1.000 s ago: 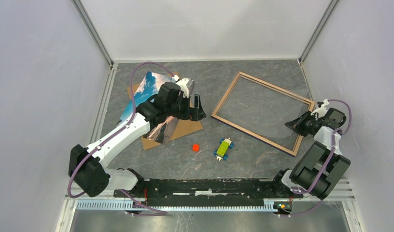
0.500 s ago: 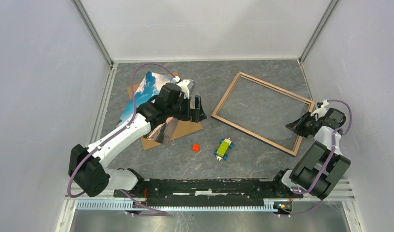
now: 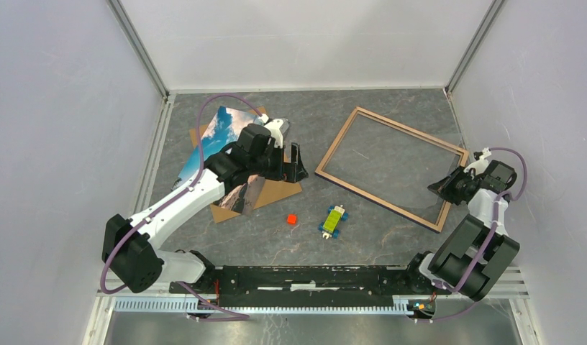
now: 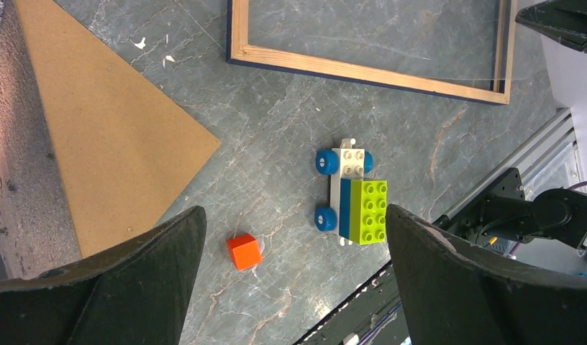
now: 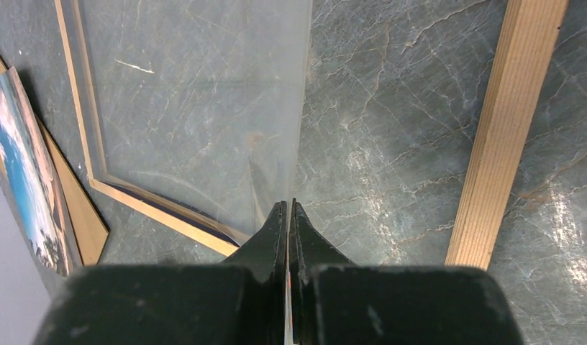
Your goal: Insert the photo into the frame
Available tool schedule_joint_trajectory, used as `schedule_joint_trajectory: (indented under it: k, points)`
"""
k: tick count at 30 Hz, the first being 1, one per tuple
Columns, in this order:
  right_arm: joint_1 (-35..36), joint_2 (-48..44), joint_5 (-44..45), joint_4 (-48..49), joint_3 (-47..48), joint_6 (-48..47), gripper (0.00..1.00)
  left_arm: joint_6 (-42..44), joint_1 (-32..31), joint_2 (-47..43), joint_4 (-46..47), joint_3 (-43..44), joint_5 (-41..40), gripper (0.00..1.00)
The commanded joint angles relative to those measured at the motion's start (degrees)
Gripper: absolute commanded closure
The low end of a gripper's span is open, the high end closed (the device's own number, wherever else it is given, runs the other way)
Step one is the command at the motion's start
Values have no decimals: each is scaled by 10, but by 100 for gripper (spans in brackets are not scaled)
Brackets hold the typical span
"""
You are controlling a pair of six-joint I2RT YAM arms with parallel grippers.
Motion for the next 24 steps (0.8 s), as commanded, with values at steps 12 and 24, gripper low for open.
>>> schedule_joint_trajectory:
  k: [12,24]
  points:
    - [-3,-18,29,-12,15,-25,100,24,-8,1,19,0,-2,0]
    - [-2,4,20,-33,38,-38,100,22,-14,10,23,-6,-1,0]
